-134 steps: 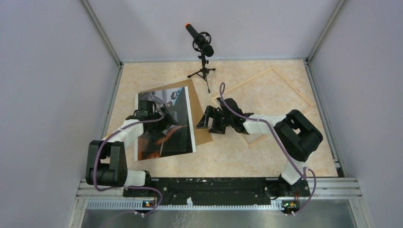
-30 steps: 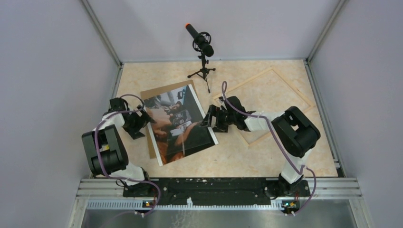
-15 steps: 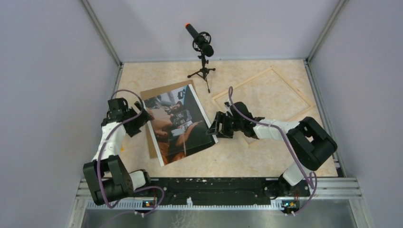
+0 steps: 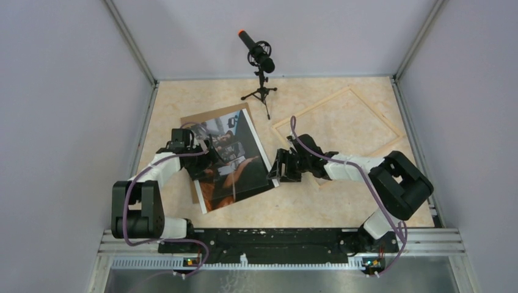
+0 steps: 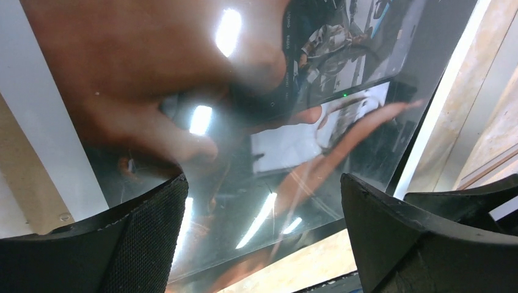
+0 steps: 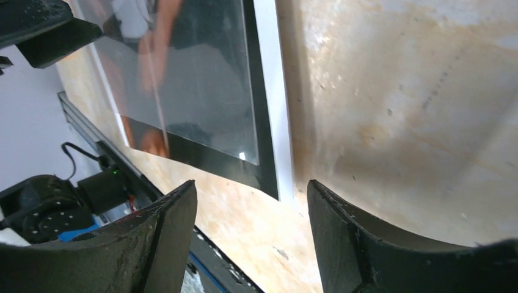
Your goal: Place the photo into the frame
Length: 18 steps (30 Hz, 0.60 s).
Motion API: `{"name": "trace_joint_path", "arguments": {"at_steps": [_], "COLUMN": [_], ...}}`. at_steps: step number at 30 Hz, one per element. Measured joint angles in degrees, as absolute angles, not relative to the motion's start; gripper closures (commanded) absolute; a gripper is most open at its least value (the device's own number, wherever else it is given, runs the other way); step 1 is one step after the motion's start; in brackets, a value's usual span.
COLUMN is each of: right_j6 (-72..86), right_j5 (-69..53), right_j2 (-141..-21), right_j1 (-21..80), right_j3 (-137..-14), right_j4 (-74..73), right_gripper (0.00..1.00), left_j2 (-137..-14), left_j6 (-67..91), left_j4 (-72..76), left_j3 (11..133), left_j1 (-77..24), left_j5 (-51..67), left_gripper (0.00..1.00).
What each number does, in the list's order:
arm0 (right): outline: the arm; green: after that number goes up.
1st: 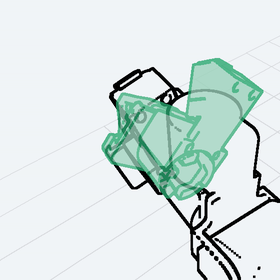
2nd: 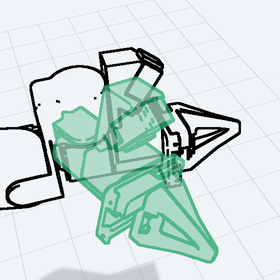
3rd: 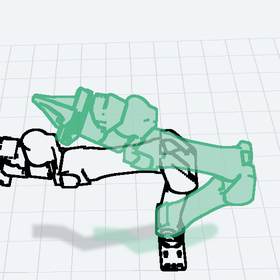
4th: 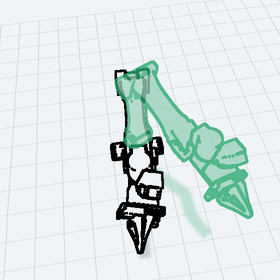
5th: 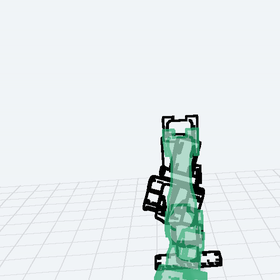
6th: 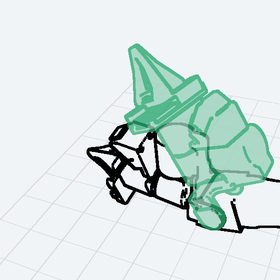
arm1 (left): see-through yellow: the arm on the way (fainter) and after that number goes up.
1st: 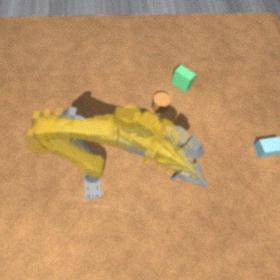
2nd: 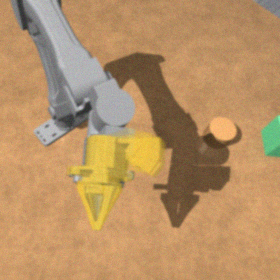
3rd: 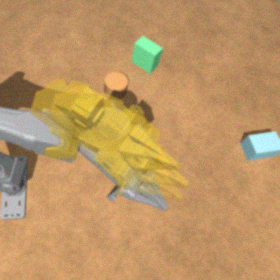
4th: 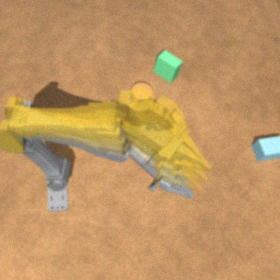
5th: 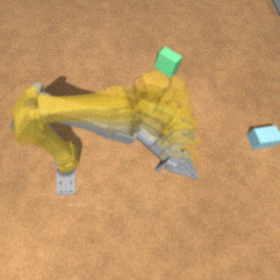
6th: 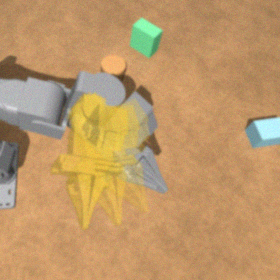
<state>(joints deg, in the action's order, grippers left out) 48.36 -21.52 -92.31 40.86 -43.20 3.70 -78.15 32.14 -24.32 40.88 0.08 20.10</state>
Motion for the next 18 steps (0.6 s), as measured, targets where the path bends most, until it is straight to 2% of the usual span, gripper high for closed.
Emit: {"name": "trace_joint_path", "arguments": {"at_steps": [4,8,18], "right_j6": [46.7,47.2,50.3], "right_j5": [-19.7,-22.8,-26.7], "right_j2": [-90.1,-90.0,-97.7], "right_j1": [41.4,42.1,42.7], "right_j3": [-43.2,-43.2,-43.3], "right_j4": [0.1,2.8,9.2], "right_gripper": [0.36,0.4,0.39], "left_j2": [-78.8,-78.3,-78.1], "left_j6": [33.1,33.6,34.3], "left_j4": [-23.5,-22.7,-21.1], "left_j3": [40.3,39.7,38.9], "left_j1": [0.1,0.1,0.1], "left_j5": [20.1,19.8,19.7], "left_gripper": [0.02,0.02,0.01]}}
